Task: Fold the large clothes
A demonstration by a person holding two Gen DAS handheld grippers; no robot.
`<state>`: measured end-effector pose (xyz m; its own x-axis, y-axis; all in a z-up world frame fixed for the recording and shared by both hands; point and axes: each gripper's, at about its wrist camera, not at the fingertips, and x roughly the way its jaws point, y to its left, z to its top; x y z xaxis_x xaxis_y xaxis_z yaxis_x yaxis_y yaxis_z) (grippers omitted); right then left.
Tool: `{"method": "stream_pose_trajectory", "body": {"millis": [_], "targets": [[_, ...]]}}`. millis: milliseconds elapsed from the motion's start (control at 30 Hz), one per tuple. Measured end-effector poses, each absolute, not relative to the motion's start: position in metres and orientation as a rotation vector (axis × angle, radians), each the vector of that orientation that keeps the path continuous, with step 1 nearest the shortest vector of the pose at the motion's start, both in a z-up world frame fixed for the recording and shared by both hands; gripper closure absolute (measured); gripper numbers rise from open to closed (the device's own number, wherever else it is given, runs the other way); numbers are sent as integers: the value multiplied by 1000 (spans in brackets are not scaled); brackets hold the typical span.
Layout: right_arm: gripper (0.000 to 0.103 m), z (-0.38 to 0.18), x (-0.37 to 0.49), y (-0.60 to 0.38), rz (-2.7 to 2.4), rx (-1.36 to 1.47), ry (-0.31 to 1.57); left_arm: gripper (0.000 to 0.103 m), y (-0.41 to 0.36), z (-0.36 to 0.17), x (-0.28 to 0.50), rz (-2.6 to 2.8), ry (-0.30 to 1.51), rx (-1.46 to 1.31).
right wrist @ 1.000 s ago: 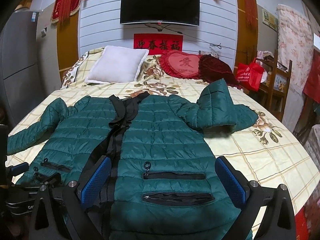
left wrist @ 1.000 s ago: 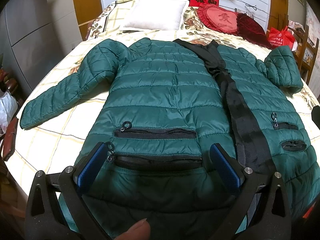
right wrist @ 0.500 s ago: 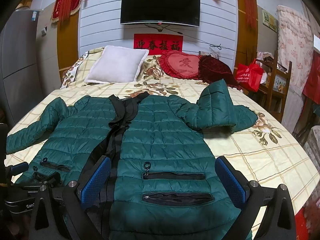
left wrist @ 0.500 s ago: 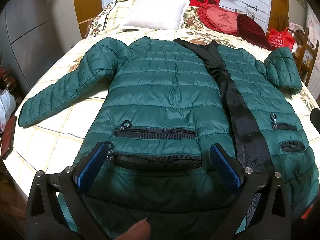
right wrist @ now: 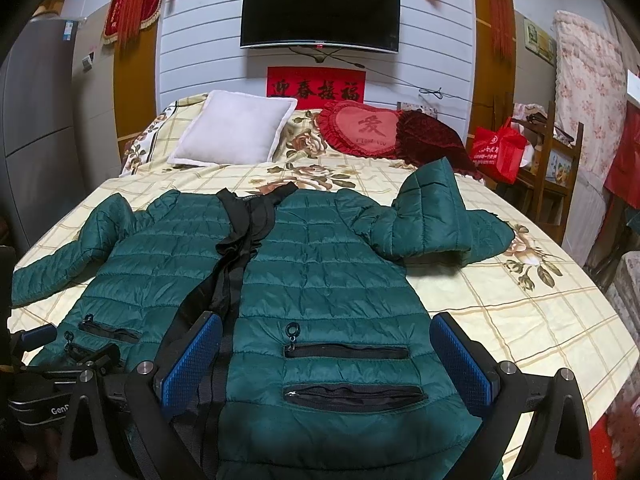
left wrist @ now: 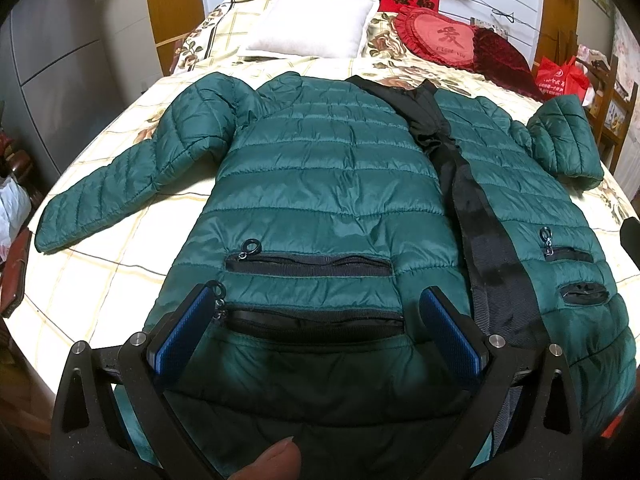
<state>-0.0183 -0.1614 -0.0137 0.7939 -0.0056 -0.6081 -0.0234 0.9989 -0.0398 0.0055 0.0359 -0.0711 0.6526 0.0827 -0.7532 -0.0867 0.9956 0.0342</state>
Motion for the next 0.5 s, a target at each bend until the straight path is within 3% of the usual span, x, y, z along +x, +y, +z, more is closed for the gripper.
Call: {"method": "stream_pose_trajectory", "body": {"millis": [500], "targets": [[0, -13, -20, -156, 6, -52, 652, 0, 34, -72, 3, 91, 855, -9]]}}
